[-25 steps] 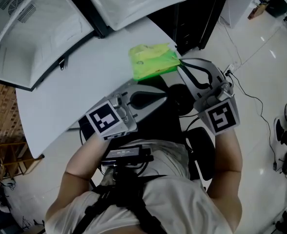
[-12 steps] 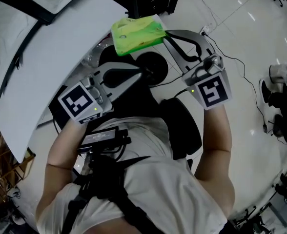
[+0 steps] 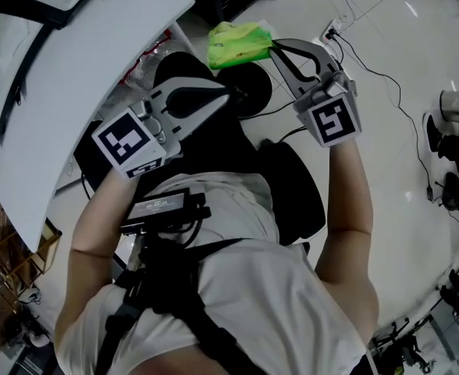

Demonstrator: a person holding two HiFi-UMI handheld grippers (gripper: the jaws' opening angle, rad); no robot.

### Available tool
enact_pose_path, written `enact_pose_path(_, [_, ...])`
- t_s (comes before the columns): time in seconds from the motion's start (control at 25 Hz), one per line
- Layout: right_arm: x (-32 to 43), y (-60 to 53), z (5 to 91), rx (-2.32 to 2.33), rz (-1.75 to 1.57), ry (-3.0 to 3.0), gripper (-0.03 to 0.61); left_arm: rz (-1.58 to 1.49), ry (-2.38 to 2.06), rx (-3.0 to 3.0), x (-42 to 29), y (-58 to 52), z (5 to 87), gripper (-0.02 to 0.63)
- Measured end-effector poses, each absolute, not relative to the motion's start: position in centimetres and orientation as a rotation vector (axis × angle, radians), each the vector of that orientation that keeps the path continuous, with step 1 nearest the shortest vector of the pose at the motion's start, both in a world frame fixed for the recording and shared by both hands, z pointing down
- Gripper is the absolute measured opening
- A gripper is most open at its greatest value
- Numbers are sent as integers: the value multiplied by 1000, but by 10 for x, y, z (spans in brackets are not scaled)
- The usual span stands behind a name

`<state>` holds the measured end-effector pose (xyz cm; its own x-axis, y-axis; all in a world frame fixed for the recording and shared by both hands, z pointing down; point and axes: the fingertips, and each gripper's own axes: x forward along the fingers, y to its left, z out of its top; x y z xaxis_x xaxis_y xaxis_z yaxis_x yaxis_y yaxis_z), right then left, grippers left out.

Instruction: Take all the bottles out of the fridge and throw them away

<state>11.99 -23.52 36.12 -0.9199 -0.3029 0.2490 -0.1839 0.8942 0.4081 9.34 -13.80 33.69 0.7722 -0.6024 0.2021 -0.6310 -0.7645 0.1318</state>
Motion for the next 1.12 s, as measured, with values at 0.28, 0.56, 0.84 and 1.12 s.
enact_pose_path(0.28, [116,-244,430,300,-582,-2613,17,220,-973,2745,92,-149,348,11])
enact_pose_path(0.56, [108,-241,497,223,-427,-2532,17,261,-946,2723,100,-153,366,11])
enact_pose_path(0.84, [98,-226,552,104,-335,-2415,17,276,-955,2655,90,-147,381,11])
enact_pose_path(1.12, [109,-223,622,-68,-320,-2286,17,271,-1010,2589,95,-148,393,11])
